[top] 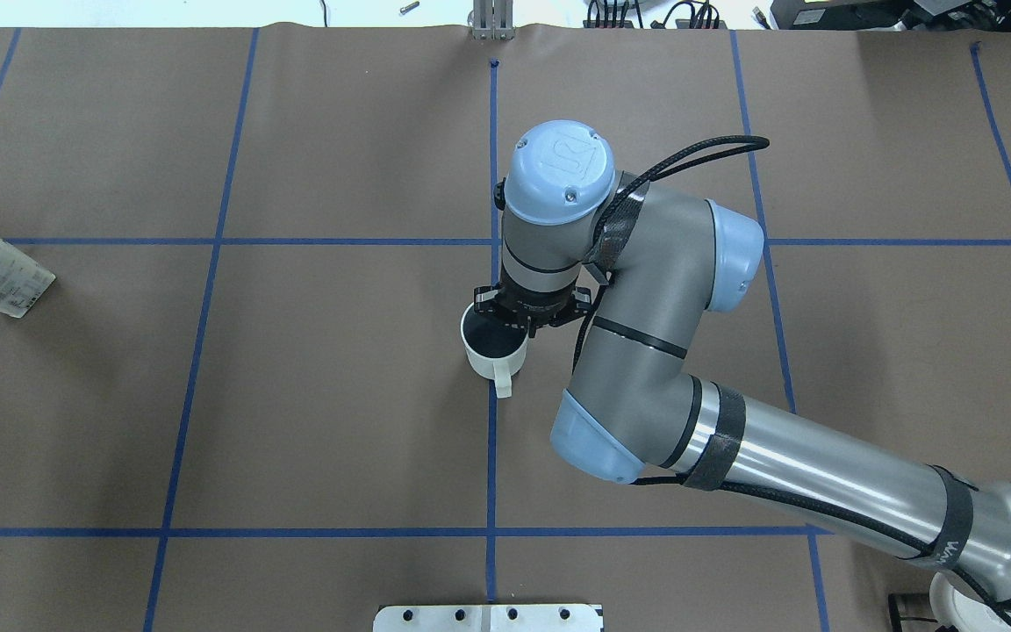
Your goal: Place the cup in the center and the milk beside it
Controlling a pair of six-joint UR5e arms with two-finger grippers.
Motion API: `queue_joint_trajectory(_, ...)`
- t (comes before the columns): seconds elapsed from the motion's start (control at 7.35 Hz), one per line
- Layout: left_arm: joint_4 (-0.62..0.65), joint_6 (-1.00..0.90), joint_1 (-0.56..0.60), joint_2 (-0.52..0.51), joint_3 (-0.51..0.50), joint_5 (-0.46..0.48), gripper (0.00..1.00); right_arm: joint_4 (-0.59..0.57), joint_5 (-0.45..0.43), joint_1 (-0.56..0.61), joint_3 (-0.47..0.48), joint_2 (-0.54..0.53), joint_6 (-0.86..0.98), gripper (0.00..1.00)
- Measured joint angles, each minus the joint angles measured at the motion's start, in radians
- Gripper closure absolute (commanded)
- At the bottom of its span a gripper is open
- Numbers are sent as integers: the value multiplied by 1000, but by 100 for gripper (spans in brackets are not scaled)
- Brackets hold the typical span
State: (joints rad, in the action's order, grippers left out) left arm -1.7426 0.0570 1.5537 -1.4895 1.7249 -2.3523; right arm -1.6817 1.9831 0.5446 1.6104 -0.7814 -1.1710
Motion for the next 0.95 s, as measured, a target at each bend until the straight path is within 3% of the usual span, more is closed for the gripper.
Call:
queue_joint_trajectory(0.14,0,0,0,0,0,0,1,1,-11,-4,-3,-1,-2,0)
queue_joint_trajectory(0.54,0,0,0,-1,1,-1,1,1,-86,18,31,4,9,0)
queue_joint_trajectory(0.95,-35,-2,0,-43,2,3,1,0,35,227,71,-26,208,0)
